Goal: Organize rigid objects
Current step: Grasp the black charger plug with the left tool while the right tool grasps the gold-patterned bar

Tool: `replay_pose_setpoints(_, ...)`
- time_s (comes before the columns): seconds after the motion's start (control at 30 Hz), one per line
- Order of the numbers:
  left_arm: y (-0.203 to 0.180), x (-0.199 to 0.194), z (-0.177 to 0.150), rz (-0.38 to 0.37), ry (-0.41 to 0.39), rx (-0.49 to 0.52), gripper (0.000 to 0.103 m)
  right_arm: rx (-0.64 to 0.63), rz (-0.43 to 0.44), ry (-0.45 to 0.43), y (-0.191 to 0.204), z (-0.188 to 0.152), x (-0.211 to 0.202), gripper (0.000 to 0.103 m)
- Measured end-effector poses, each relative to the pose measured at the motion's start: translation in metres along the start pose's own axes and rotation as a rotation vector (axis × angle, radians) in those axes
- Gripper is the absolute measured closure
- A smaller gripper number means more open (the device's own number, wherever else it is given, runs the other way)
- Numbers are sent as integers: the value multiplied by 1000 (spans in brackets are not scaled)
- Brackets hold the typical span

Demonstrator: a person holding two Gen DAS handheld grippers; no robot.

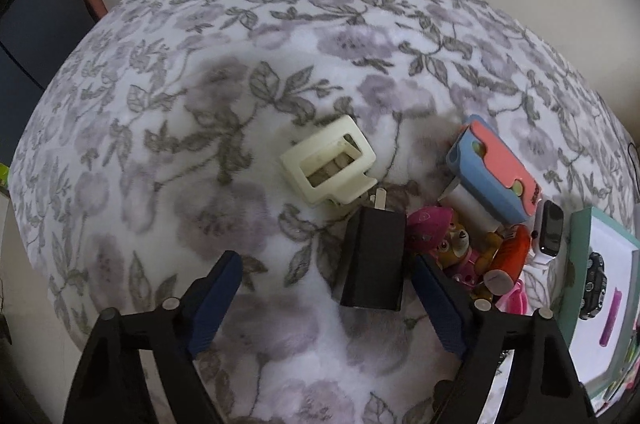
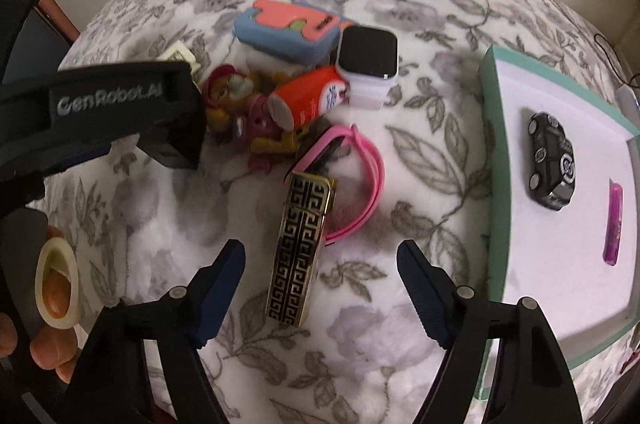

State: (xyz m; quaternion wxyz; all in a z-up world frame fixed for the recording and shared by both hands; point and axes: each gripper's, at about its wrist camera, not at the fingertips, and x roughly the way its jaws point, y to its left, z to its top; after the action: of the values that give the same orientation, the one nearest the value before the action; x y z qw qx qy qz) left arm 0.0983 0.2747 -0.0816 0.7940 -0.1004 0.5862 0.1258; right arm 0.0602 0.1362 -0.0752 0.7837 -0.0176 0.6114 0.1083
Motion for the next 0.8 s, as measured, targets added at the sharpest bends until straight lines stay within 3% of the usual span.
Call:
replay_pose_setpoints(0.07,-3,5,0,5,7,11,23,-2,-10,10,1,-1,5,35)
replay_pose_setpoints(0.3,-8,18,0,-2,23,36,40,6,-32,4,3,-6,8,44)
replay_pose_setpoints(0.37,-10,20,-1,-16,26,44,53,12,-24,0,4,-5,9,54)
replay_pose_setpoints(0.43,-11,20,-2,-26,23,52,59,13,-19,-4,2,-6,7,63)
replay_pose_setpoints(0.5,-14,20,-3,-33,20,66,70,15,-3,-4,1,-6,6,67)
replay_pose_setpoints(0.63,-20,17,-3,-23,14,78,72,19,30,-5,-3,-4,3,81)
replay_pose_setpoints(0.8,-16,3,0,-32,-13,55,72,20,48,-31,-7,-3,-10,82)
